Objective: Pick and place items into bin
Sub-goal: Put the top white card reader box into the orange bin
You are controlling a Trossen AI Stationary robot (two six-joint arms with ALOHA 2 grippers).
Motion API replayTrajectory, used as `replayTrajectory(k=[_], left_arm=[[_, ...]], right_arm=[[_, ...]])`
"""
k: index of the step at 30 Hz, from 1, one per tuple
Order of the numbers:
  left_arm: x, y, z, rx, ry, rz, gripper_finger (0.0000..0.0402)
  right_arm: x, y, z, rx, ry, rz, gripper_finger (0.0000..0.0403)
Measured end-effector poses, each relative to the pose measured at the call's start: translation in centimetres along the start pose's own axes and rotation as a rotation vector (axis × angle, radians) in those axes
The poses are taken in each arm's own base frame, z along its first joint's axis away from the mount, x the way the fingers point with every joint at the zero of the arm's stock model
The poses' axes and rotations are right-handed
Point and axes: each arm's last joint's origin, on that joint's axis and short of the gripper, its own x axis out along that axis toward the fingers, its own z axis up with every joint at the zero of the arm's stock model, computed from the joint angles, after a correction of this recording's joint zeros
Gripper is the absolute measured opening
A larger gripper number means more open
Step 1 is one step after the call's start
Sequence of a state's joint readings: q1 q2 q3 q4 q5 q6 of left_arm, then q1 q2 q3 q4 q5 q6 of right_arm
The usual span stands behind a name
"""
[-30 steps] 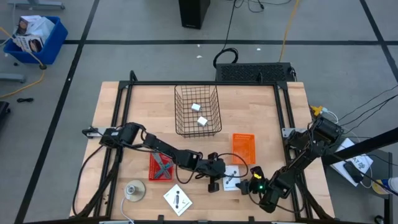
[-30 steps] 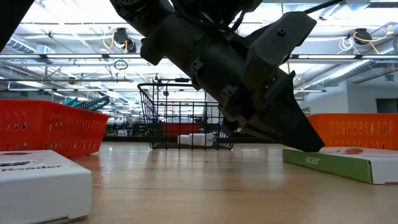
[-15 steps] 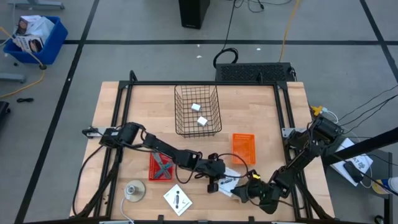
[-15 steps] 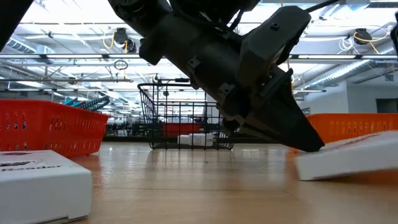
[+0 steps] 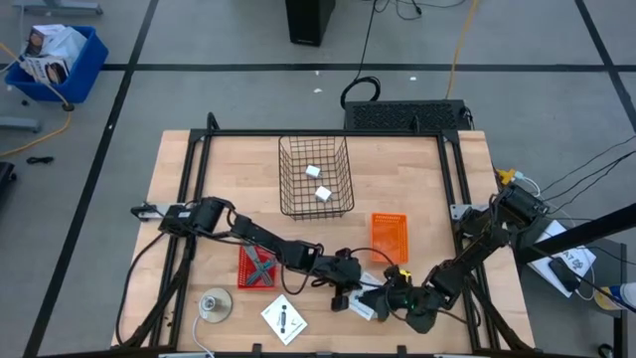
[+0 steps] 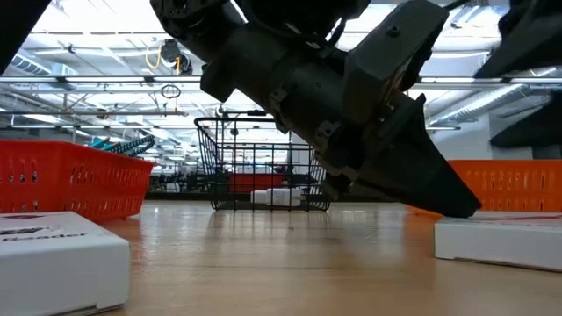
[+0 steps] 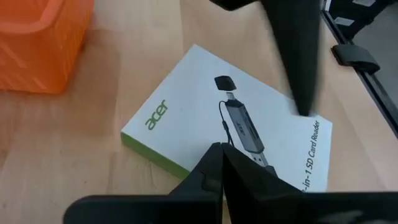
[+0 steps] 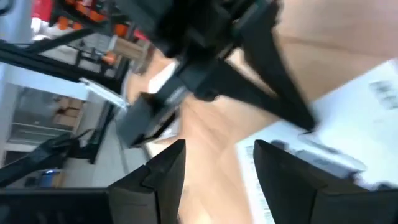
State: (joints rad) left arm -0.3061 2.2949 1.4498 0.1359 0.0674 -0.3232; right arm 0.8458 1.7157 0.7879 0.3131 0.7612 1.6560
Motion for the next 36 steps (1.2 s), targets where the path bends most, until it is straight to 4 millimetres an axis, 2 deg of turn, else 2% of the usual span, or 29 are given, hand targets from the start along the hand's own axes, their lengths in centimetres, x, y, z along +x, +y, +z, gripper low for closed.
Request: replayTrajectory(k=[4,9,15,18,22,26,28,33,36], left_arm=[[-1.2,-1.0,0.6,0.031,0.01,-0.005,0.0014],[-2.4,-1.8,0.7,0.041,0.071,0.007,0.0017],[-2.3,-3.0,0.6,0.078,0.034,-0.008,0.0005],[-2.9,-3.8,0.6,0.122,0.05,-0.008,0.001],[-4.6,-4.8,1.1,0.153,0.052,0.113,0.0004],[-5.9,-6.1,1.4,0.169,0.063,0.097,0.0008],[-5.9,-6.1,0.9,0.148,0.113,0.076,0.0005],[-3.2,-4.8,-0.7,0.104,0.142,0.078,0.001],[-2.5,-4.4,-0.9,0.098,0.126,0.083,0.001]], right_arm=[[-0.4,0.5,-0.5,0.002,0.018,0.046,0.0169],[-1.4,0.3,-1.7,0.069,0.09,0.053,0.0126],[-2.2,-0.9,-2.5,0.126,0.122,-0.032,0.0081],[-1.8,-2.0,-2.7,0.151,0.176,-0.127,0.0053],[-0.8,-2.8,-2.9,0.181,0.244,-0.193,0.0009],[-0.2,-3.0,-2.7,0.201,0.285,-0.233,0.0007],[0.1,-3.0,-2.4,0.205,0.29,-0.245,0.0004],[0.9,-3.1,-1.7,0.227,0.323,-0.283,0.0001],[1.3,-3.2,-1.2,0.227,0.334,-0.305,0.0001]])
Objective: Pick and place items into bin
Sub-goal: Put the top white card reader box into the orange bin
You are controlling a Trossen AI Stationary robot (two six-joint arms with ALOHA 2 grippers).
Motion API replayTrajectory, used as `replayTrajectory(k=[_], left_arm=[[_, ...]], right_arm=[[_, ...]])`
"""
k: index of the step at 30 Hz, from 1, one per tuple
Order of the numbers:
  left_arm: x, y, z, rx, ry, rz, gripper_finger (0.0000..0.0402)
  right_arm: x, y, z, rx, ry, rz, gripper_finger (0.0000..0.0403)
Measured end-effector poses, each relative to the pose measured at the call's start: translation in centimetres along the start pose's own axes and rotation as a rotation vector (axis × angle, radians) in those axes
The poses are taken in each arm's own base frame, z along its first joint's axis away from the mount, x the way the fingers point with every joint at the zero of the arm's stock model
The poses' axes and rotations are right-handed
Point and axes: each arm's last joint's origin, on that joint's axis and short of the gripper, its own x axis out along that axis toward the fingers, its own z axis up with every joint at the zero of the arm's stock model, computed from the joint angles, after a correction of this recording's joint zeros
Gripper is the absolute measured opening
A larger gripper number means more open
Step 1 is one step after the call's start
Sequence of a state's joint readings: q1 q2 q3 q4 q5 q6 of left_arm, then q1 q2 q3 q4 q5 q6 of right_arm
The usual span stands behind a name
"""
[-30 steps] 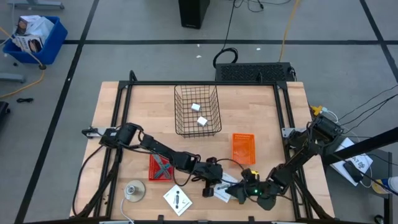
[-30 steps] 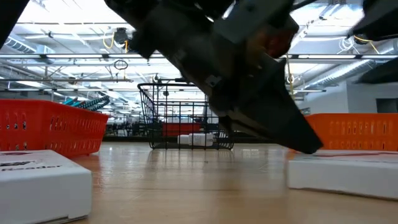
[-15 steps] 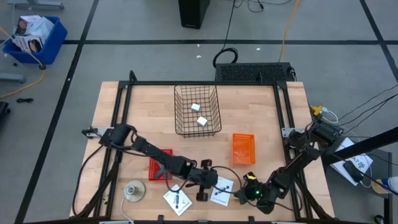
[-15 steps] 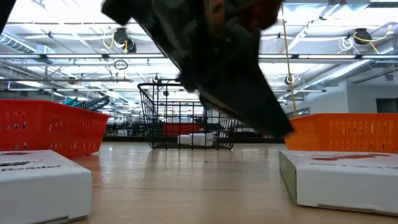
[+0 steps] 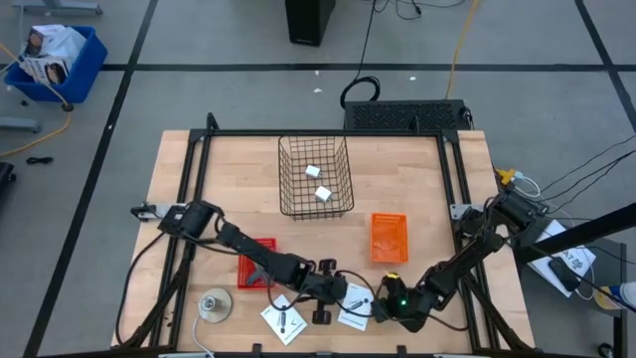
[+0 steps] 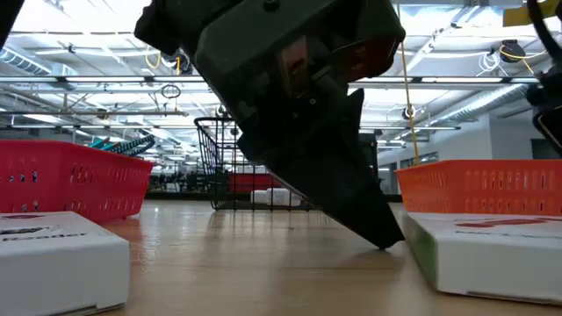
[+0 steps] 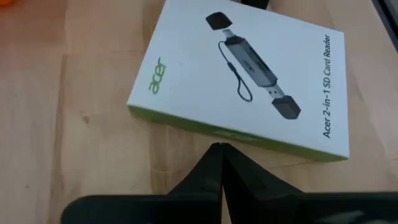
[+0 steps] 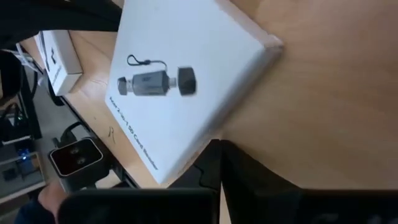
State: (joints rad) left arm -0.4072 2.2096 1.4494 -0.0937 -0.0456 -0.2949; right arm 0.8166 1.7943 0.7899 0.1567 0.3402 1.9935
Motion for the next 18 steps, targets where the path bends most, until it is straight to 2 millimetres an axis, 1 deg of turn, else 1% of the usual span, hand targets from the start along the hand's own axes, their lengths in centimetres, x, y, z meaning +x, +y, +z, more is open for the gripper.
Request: replayTrajectory(k=[4,7,9,12,15,17,18], left_arm=[[-0.1,0.1,-0.2,0.005,0.015,0.056,0.0005],[-1.2,-0.3,0.1,0.018,0.009,0.095,0.0012],[-1.8,-1.0,0.7,0.031,-0.036,0.092,0.0011],[-2.5,-2.6,1.0,0.067,-0.095,0.076,0.0004],[-2.4,-3.7,0.9,0.078,-0.115,0.017,0.0006],[-1.8,-3.6,0.5,0.076,-0.1,0.009,0.0004],[-1.5,-3.3,0.2,0.072,-0.072,0.034,0.0003]], right_arm=[[0.2,0.2,0.6,-0.013,0.015,-0.017,0.0001],[0.3,0.3,0.7,-0.022,0.019,-0.016,0.0],[0.3,0.3,0.7,-0.023,0.017,-0.018,0.0],[0.3,0.2,0.8,-0.026,0.007,-0.023,0.0],[0.4,0.2,0.9,-0.028,0.002,-0.022,0.0],[0.4,0.3,1.0,-0.034,0.0,-0.02,0.0],[0.4,0.3,1.1,-0.037,-0.001,-0.017,0.0]])
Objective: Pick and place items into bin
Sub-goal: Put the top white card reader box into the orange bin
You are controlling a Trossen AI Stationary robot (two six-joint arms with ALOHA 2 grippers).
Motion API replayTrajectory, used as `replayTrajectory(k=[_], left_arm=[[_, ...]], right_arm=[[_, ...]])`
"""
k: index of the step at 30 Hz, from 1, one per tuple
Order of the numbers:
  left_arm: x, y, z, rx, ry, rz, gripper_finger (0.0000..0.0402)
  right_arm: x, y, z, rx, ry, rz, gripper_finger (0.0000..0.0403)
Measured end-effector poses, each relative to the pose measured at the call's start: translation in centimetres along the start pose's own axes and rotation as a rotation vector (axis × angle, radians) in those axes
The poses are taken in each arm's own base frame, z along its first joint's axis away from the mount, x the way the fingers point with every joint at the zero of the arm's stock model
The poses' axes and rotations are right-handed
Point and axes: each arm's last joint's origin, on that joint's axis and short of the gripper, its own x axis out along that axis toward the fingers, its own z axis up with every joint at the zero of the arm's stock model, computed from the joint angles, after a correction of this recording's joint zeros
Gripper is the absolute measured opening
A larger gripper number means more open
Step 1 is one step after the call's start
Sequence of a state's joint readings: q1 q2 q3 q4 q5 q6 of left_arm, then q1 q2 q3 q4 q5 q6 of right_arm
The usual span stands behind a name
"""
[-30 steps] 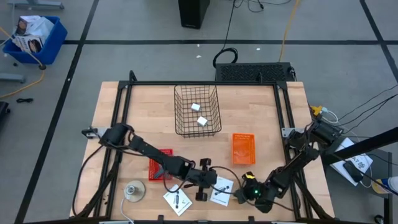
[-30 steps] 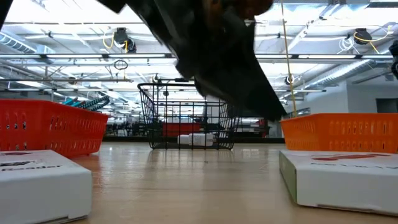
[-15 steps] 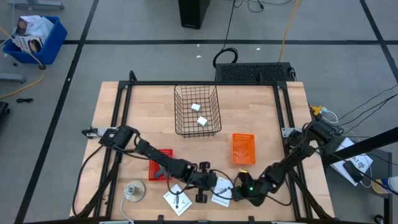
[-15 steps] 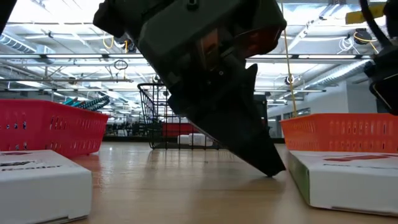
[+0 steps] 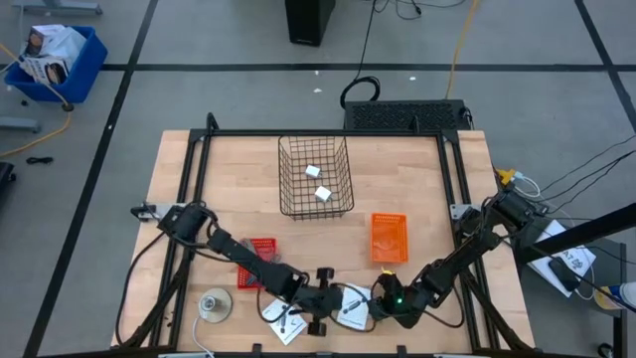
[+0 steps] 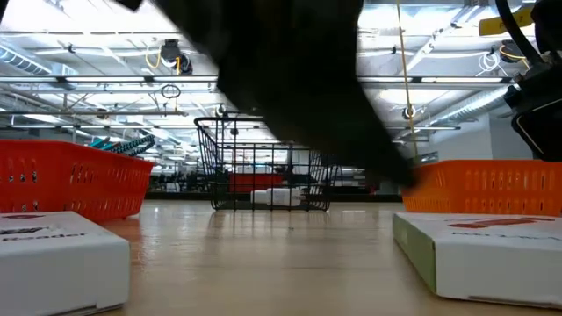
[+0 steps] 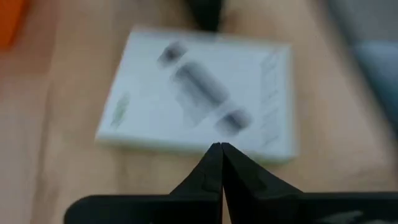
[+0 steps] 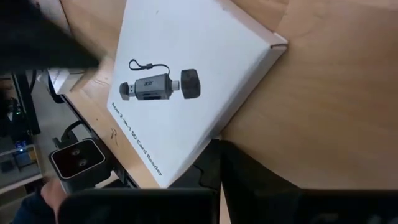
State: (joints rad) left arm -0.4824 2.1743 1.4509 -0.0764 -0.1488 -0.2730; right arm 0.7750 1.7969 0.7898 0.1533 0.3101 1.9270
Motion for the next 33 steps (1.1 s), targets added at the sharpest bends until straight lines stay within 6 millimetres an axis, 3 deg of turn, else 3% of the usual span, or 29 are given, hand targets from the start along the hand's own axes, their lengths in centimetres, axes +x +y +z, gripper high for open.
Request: replayTrajectory(k=[8,33], left_arm=[[1.5,1.9,-0.5,-0.051,0.041,-0.008,0.0003],[1.6,2.7,-0.5,-0.086,0.037,0.039,0.0004]], right_arm=[[0.0,0.1,0.1,-0.018,-0.019,0.016,0.0],[0.0,2.1,0.5,-0.223,-0.188,0.233,0.0]])
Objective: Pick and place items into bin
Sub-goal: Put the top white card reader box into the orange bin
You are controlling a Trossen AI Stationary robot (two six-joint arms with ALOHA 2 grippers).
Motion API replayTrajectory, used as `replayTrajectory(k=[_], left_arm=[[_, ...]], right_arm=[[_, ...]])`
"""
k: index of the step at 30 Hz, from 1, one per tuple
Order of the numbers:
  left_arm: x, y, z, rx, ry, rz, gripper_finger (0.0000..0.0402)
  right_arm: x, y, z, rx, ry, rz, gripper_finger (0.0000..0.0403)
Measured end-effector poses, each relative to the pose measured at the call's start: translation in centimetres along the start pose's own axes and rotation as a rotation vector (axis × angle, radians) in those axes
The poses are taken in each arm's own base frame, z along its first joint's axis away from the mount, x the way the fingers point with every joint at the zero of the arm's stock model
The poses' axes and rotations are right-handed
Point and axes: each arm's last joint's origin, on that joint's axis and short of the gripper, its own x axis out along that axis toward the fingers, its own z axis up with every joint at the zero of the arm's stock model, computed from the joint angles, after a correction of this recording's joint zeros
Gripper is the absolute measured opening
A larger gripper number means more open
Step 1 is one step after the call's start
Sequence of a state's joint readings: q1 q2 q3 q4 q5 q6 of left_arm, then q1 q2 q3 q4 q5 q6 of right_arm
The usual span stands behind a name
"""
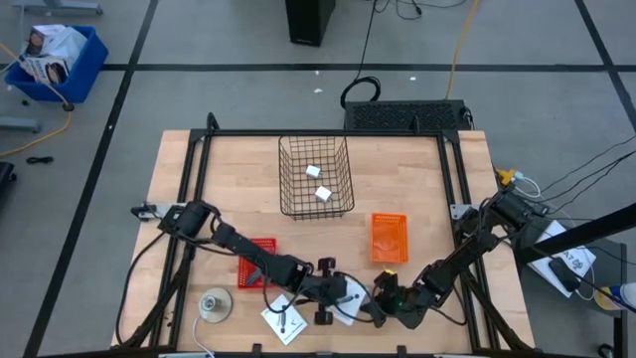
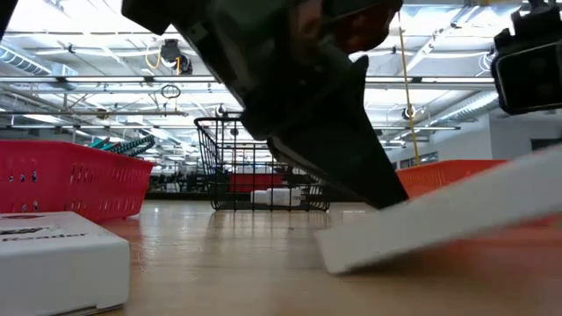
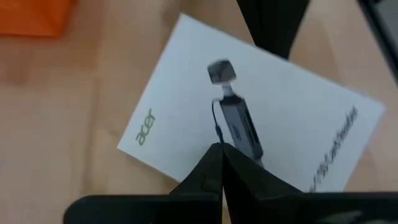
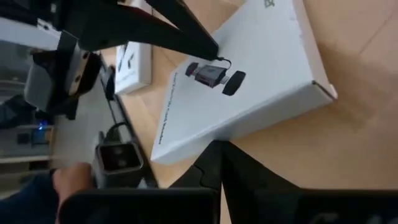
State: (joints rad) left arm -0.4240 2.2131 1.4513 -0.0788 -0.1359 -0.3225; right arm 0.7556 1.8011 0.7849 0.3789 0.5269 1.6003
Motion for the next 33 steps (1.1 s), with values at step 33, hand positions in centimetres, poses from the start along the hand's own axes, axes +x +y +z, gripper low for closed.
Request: replayTrajectory(k=[33], left_arm=[[-1.1,0.9,0.7,-0.038,0.001,0.083,0.002]], right_arm=[[1.3,1.2,3.1,-0.237,-0.145,0.05,0.0]])
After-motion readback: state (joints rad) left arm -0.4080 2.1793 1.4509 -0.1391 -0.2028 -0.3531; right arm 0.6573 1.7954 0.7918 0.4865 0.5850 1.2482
